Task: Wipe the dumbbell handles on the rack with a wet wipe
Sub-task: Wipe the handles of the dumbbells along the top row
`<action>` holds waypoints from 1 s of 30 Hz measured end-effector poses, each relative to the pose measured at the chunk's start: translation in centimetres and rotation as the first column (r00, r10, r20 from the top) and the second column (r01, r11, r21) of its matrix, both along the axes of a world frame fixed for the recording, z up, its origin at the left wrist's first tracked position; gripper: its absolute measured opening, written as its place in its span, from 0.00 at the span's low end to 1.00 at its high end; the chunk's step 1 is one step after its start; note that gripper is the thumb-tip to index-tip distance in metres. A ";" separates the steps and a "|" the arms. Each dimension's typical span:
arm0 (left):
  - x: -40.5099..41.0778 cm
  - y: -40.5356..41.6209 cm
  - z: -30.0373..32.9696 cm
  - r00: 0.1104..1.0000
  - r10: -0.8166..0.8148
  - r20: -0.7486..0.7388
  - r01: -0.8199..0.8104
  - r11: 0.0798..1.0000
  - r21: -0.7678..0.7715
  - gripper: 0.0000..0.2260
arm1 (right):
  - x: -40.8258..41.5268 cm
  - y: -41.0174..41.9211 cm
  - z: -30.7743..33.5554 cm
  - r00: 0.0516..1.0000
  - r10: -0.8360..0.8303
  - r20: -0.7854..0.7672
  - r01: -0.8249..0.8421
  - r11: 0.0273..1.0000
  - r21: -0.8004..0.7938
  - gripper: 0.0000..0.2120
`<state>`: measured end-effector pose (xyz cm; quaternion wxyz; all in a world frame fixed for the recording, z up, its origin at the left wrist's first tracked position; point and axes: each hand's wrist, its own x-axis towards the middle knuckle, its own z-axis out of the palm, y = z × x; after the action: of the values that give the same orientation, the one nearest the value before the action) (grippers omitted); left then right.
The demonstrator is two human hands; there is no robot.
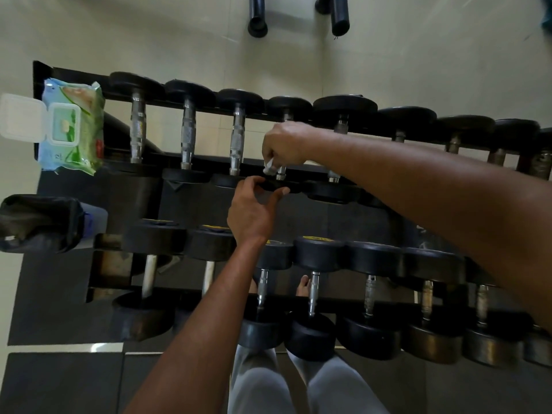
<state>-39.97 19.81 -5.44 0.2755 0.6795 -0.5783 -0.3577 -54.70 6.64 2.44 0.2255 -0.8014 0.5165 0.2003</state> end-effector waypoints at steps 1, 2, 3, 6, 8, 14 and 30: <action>0.0 0.0 0.0 1.000 0.000 0.006 0.000 1.000 0.002 0.25 | 0.0 0.4 -0.4 1.000 0.008 0.007 -0.008 1.000 -0.008 0.05; 0.0 0.0 0.0 1.000 -0.002 0.015 0.001 1.000 0.001 0.24 | -0.1 0.8 -0.5 1.000 0.002 0.020 -0.002 1.000 -0.014 0.06; 0.0 -0.1 -0.1 1.000 -0.003 0.022 0.003 1.000 -0.001 0.24 | -0.2 1.2 -0.6 0.999 -0.018 0.036 0.018 1.000 -0.011 0.07; 0.1 0.0 -0.1 0.999 -0.007 0.032 0.007 1.000 -0.003 0.24 | -1.0 2.1 -1.0 0.989 -0.099 0.106 0.100 0.995 0.001 0.08; 0.0 0.0 0.1 0.999 0.000 0.049 0.000 1.000 0.006 0.24 | -1.6 2.7 -1.3 0.960 -0.204 0.192 0.201 0.979 0.037 0.07; -2.4 1.2 2.4 0.997 -0.071 0.035 0.071 0.997 -0.021 0.18 | -7.8 5.8 0.7 0.592 -0.619 0.516 0.597 0.767 0.235 0.07; -11.1 5.6 3.4 1.000 -0.014 -0.023 0.014 1.000 -0.010 0.21 | -16.1 11.8 -2.0 0.763 -0.467 0.447 0.502 0.864 0.046 0.13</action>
<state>-51.05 25.45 -2.00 0.2829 0.6698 -0.5817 -0.3646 -70.81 18.42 0.47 0.3503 -0.6727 0.6477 -0.0724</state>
